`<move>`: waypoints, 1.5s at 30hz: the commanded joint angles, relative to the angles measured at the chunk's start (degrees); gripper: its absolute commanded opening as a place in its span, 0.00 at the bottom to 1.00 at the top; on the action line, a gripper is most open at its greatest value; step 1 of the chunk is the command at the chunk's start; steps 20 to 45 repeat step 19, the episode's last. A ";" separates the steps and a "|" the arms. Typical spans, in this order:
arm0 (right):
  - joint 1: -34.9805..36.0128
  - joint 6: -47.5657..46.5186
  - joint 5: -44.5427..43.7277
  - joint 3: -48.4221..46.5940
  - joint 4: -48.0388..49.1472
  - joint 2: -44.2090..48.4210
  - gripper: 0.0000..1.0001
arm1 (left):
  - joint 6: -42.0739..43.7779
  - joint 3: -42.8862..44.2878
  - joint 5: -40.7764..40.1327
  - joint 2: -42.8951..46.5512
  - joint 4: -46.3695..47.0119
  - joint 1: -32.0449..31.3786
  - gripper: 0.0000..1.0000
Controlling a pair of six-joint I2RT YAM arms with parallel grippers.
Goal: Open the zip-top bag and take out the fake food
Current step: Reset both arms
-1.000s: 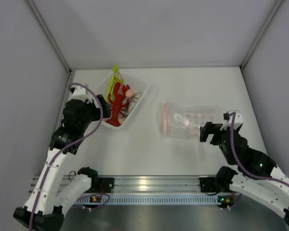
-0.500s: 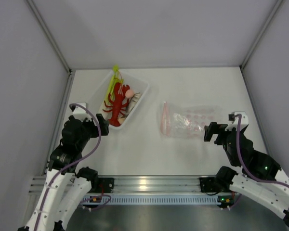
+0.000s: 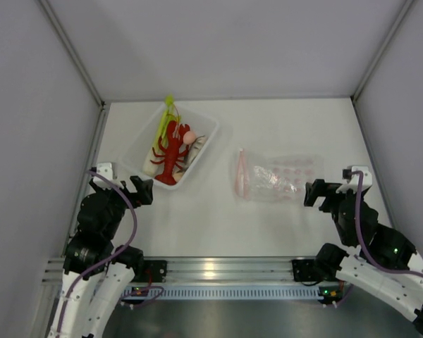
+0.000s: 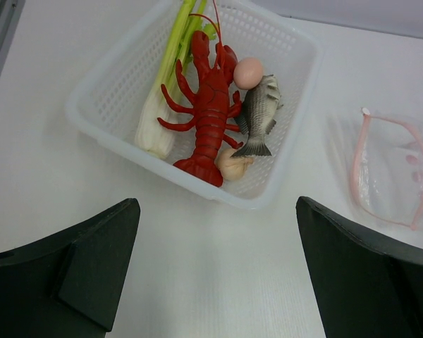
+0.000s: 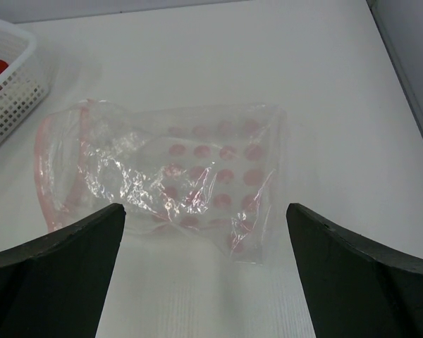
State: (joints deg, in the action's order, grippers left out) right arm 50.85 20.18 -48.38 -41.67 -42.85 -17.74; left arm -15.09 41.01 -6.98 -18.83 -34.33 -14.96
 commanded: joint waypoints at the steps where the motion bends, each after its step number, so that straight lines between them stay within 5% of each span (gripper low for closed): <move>1: -0.58 -2.34 -1.72 -1.13 0.57 0.95 0.99 | -0.11 -0.32 -0.49 0.72 1.54 0.28 0.98; 45: -0.49 -4.01 -1.10 -1.04 1.54 0.69 0.99 | 0.06 -0.58 0.13 0.55 1.81 0.28 0.98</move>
